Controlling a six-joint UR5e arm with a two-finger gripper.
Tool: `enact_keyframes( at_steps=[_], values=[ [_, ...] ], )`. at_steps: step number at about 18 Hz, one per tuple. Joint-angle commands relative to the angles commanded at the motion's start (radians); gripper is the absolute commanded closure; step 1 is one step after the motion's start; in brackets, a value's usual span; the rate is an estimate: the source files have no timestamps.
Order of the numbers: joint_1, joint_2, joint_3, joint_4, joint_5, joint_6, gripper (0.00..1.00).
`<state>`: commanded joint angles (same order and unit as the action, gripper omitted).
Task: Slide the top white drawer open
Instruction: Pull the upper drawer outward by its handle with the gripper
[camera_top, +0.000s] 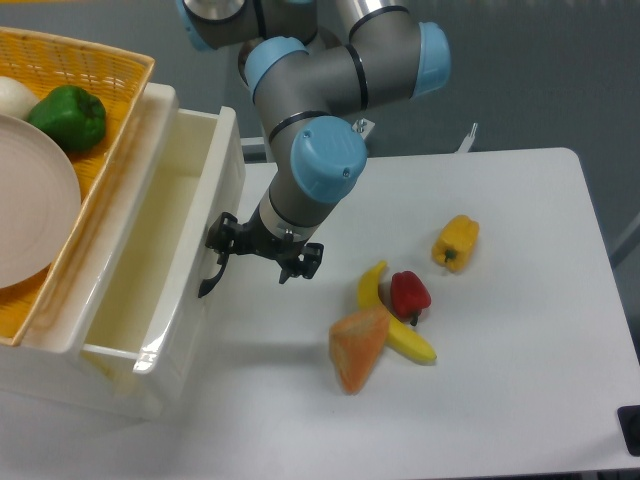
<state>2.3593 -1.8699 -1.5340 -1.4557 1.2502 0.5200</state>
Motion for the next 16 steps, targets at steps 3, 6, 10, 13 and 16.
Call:
enact_keyframes(
  at_steps=[3,6,10,13,16],
  values=[
    [0.005,-0.002,0.008,0.0,0.0,0.0,0.0],
    [0.014,-0.002,0.009,0.0,0.0,0.0,0.0],
    [0.023,-0.003,0.011,0.002,0.0,0.002,0.0],
    [0.031,-0.005,0.012,0.002,0.0,0.002,0.0],
    [0.041,-0.008,0.02,0.0,0.002,0.002,0.0]
  ],
)
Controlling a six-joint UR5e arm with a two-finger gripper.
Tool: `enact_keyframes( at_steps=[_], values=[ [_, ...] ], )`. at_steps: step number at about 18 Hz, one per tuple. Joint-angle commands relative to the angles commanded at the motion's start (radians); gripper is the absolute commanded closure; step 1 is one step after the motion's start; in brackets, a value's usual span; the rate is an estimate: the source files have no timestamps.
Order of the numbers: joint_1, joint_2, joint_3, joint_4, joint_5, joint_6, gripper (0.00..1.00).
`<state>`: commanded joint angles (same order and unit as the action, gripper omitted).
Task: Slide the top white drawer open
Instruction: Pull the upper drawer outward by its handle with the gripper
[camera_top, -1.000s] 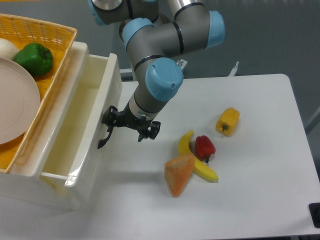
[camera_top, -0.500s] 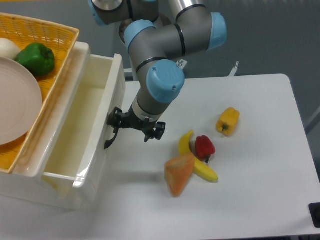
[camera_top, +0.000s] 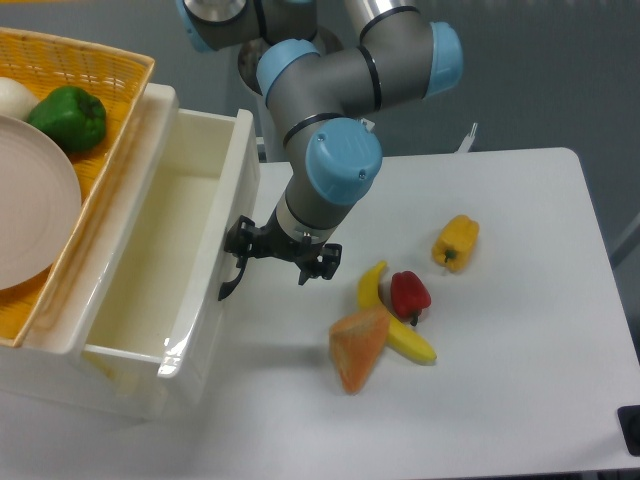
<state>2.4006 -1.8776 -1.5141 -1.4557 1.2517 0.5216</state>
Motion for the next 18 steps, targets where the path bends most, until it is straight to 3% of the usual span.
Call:
enact_keyframes(
  at_steps=[18],
  values=[
    [0.046,-0.02,0.032,-0.003,0.0,0.035,0.0]
  ],
)
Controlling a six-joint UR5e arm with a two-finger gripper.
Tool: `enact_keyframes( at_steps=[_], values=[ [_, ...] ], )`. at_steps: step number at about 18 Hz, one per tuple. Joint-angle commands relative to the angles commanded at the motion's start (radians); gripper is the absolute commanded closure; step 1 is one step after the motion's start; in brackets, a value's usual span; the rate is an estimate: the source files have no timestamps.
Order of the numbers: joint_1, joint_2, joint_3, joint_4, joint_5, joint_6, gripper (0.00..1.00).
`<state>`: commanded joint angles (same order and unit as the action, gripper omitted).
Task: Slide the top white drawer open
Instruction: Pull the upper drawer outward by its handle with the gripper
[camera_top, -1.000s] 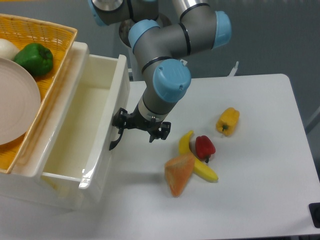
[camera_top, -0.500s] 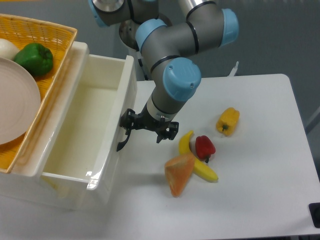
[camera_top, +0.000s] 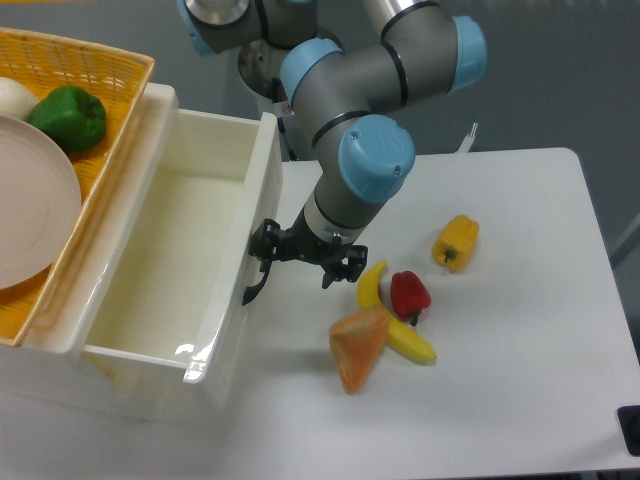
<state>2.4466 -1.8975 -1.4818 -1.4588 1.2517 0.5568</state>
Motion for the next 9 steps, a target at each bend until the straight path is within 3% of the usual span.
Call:
enact_keyframes(
  at_steps=[9],
  values=[
    [0.006,-0.009,0.018,0.002,-0.002,0.0,0.0]
  ],
)
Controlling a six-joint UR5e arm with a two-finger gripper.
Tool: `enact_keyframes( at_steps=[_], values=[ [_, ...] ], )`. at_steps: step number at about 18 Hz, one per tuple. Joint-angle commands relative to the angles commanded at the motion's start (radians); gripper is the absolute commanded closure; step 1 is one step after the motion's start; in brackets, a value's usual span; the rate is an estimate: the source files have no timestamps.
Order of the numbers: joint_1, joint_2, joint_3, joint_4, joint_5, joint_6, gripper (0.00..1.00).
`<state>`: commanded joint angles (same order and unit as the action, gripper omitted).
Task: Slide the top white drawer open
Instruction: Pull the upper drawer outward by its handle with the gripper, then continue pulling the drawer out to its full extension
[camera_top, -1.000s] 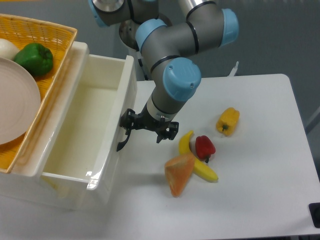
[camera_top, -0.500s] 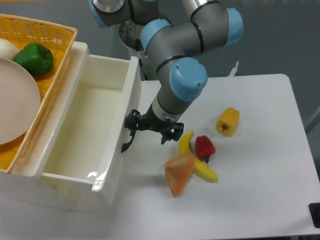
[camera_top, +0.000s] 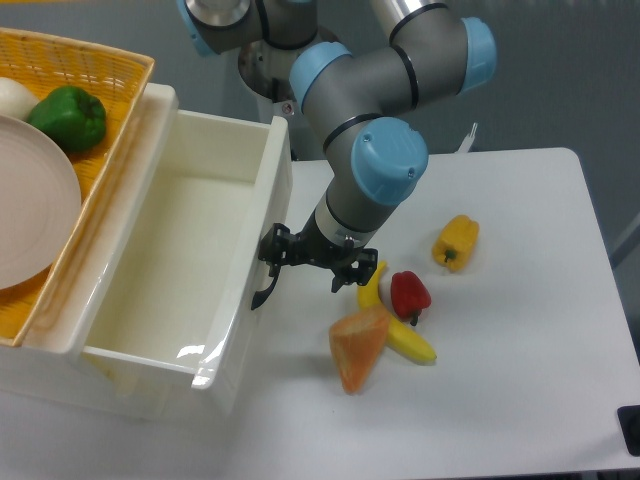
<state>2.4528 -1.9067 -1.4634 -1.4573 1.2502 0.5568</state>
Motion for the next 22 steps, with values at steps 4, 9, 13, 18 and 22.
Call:
enact_keyframes(
  at_steps=[4,9,13,18,22],
  values=[
    [0.002,0.002,0.002,0.0,0.0,0.0,0.0],
    [0.017,0.0,0.011,0.0,-0.002,0.002,0.0],
    [0.021,-0.003,0.018,0.0,-0.003,0.002,0.0],
    [0.021,-0.009,0.021,0.002,-0.002,0.002,0.0],
    [0.021,-0.021,0.026,0.003,0.0,0.002,0.0]
  ],
)
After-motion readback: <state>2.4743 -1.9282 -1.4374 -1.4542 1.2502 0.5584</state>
